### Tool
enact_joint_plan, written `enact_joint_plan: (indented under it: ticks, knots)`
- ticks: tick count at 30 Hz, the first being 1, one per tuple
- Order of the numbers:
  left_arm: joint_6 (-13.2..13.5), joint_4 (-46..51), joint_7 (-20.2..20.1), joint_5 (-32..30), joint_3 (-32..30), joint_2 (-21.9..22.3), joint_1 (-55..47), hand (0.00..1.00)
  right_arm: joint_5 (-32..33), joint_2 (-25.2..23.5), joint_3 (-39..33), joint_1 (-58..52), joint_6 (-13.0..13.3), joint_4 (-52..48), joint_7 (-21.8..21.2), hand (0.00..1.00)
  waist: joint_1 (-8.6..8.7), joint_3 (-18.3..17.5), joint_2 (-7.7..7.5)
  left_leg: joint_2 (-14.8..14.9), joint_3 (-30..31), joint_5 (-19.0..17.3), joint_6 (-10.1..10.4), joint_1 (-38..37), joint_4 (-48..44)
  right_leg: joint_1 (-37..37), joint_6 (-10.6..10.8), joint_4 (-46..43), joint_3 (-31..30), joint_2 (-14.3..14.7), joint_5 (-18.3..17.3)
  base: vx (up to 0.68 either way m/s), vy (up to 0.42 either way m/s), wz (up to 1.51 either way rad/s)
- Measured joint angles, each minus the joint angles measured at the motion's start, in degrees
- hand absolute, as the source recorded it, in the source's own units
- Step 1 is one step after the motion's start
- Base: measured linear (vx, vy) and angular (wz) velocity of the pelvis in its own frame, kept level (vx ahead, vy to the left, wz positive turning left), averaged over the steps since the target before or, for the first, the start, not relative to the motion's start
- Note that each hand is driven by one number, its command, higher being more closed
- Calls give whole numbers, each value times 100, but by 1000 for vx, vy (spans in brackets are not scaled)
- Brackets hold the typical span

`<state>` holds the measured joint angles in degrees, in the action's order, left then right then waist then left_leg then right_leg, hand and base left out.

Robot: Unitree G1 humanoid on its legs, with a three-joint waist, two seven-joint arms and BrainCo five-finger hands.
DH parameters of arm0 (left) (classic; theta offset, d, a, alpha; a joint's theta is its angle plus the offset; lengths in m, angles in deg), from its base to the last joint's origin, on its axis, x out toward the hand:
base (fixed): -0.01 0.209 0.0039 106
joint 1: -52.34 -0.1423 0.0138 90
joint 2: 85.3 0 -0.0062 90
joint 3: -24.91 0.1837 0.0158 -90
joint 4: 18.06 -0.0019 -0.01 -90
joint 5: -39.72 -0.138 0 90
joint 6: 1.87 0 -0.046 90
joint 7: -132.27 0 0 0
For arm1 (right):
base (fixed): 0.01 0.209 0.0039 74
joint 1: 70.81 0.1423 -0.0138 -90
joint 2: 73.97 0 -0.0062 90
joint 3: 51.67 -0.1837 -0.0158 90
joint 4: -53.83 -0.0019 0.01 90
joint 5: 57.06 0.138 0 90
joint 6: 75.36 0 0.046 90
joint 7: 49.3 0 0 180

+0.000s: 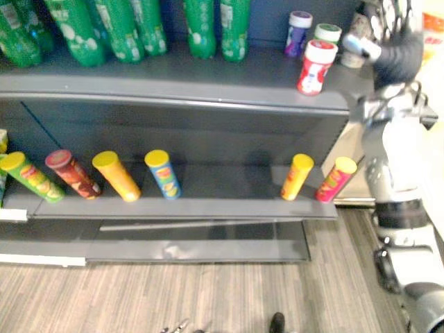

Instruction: Put the gum and the chips on the shelf.

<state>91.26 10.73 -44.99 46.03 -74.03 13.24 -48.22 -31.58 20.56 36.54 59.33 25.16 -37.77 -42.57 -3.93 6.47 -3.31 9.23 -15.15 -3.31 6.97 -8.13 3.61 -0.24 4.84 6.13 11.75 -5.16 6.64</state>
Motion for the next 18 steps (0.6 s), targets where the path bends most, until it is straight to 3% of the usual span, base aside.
enact_joint_plan:
  ticks: [4,11,14,18]
  knots:
    - [-12,-40,112,-40,-52,37,-8,0,200,-504,33,-1676,3,-957,-269,0,71,-18,32,1,-28,-14,3,-4,-3,10,0,0,-30,5,0,1,1,-2]
    - [0,-206,140,-115,-235,106,-49,0,191,-961,514,-4170,2,-1818,-936,0,242,-110,152,28,-154,-181,13,14,-189,-2,5,2,-163,3,-4,-13,4,-11]
    - [11,-213,142,-158,-271,105,-49,0,169,-1219,530,-5061,13,-1697,-1037,0,253,-123,176,29,-152,-186,16,10,-192,-6,8,2,-155,-4,-7,0,0,0]
    - [48,-253,141,-211,-272,106,-48,0,-11,-1348,810,-5782,-21,-766,-1239,0,301,-143,206,21,-144,-186,15,15,-194,-9,11,4,-129,-27,-9,0,0,0]
